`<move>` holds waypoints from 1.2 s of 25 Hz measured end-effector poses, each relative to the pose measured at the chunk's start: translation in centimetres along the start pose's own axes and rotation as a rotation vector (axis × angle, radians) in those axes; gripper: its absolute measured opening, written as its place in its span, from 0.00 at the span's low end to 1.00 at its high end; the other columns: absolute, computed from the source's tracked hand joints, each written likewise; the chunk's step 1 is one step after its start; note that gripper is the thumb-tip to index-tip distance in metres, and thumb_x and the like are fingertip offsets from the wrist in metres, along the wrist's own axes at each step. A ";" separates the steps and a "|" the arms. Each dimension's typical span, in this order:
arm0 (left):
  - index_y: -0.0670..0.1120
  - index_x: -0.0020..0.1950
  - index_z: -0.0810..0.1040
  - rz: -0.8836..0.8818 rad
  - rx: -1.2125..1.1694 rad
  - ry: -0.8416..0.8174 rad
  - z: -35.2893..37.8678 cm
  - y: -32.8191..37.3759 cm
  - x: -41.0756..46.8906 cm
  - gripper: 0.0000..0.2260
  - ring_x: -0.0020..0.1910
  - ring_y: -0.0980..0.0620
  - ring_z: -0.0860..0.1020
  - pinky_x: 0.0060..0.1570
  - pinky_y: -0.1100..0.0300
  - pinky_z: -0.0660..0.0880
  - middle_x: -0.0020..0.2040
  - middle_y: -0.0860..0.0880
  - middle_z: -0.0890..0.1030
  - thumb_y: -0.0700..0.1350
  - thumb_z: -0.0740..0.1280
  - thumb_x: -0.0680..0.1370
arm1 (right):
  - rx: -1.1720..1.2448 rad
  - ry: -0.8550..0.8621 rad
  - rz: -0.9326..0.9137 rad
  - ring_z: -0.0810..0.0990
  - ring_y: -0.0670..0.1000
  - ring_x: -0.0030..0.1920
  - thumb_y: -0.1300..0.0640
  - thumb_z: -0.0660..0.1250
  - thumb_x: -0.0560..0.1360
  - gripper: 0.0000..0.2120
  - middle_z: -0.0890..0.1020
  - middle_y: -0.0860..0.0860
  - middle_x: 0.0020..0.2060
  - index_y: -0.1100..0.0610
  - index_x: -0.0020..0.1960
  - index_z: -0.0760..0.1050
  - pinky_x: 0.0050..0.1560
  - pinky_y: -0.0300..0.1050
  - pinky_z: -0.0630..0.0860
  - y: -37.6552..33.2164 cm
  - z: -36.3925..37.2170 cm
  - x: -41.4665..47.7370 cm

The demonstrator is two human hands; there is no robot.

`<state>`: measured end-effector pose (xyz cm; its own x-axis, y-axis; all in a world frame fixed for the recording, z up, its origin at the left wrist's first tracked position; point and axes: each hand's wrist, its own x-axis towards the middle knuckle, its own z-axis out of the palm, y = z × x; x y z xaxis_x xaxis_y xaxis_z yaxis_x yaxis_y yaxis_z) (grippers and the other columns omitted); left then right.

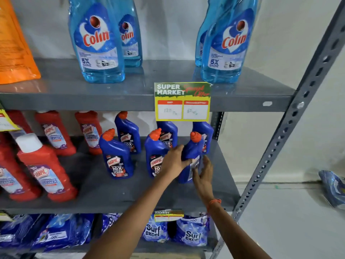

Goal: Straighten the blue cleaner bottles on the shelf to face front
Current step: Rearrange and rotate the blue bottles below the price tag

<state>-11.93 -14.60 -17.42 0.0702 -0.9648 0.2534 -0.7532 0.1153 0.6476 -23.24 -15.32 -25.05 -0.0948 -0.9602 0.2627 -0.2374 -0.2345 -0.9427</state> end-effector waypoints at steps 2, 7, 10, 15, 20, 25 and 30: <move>0.40 0.55 0.73 -0.086 -0.034 -0.041 0.2 0.1 0.7 0.20 0.52 0.40 0.78 0.48 0.50 0.73 0.53 0.39 0.81 0.48 0.72 0.70 | 0.023 -0.160 0.106 0.69 0.55 0.66 0.61 0.66 0.73 0.29 0.68 0.60 0.68 0.60 0.70 0.59 0.65 0.46 0.66 1.2 -0.3 1.0; 0.40 0.60 0.75 -0.104 -0.249 -0.177 -0.4 -0.3 1.8 0.23 0.56 0.44 0.78 0.59 0.46 0.75 0.58 0.42 0.80 0.46 0.75 0.68 | 0.297 -0.427 0.243 0.78 0.54 0.54 0.67 0.69 0.70 0.22 0.79 0.56 0.56 0.51 0.59 0.68 0.51 0.43 0.80 1.7 -2.9 2.8; 0.42 0.64 0.71 -0.108 -0.400 -0.174 -0.1 0.2 1.6 0.25 0.58 0.49 0.76 0.63 0.51 0.73 0.61 0.46 0.78 0.45 0.73 0.70 | 0.347 -0.390 0.175 0.81 0.51 0.49 0.68 0.69 0.70 0.21 0.81 0.53 0.53 0.52 0.58 0.70 0.49 0.42 0.81 1.0 -4.3 3.0; 0.46 0.63 0.66 -0.171 -0.466 0.080 3.9 3.2 -0.2 0.30 0.51 0.49 0.79 0.52 0.53 0.78 0.58 0.44 0.78 0.54 0.74 0.67 | 0.171 -0.030 0.049 0.79 0.55 0.51 0.64 0.70 0.71 0.20 0.79 0.55 0.52 0.56 0.60 0.70 0.48 0.44 0.78 -0.1 -2.7 1.1; 0.41 0.52 0.76 -0.271 -0.354 0.225 3.0 3.6 0.8 0.19 0.43 0.43 0.81 0.42 0.57 0.75 0.45 0.41 0.83 0.48 0.75 0.66 | -0.106 -0.097 -0.089 0.74 0.56 0.55 0.63 0.68 0.72 0.22 0.72 0.59 0.58 0.59 0.63 0.66 0.58 0.51 0.75 -0.4 -1.8 -1.7; 0.41 0.48 0.78 -0.183 -0.559 -0.004 2.6 1.1 2.1 0.21 0.45 0.39 0.81 0.50 0.42 0.79 0.46 0.38 0.83 0.50 0.76 0.60 | -0.027 -0.073 0.110 0.70 0.51 0.60 0.67 0.70 0.70 0.31 0.67 0.59 0.64 0.56 0.68 0.62 0.64 0.52 0.72 0.2 -3.3 0.7; 0.40 0.57 0.76 -0.119 -0.686 -0.184 3.1 0.1 2.9 0.18 0.53 0.41 0.80 0.57 0.46 0.77 0.54 0.38 0.82 0.38 0.74 0.68 | 0.080 -0.167 0.138 0.73 0.55 0.62 0.68 0.68 0.71 0.32 0.73 0.56 0.60 0.57 0.70 0.58 0.62 0.55 0.74 1.2 -5.1 2.2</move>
<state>-13.83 -18.09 -18.87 -0.0304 -0.9973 0.0673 -0.1621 0.0713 0.9842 -28.63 -16.92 -24.62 0.0420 -0.9942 0.0992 -0.1551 -0.1045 -0.9824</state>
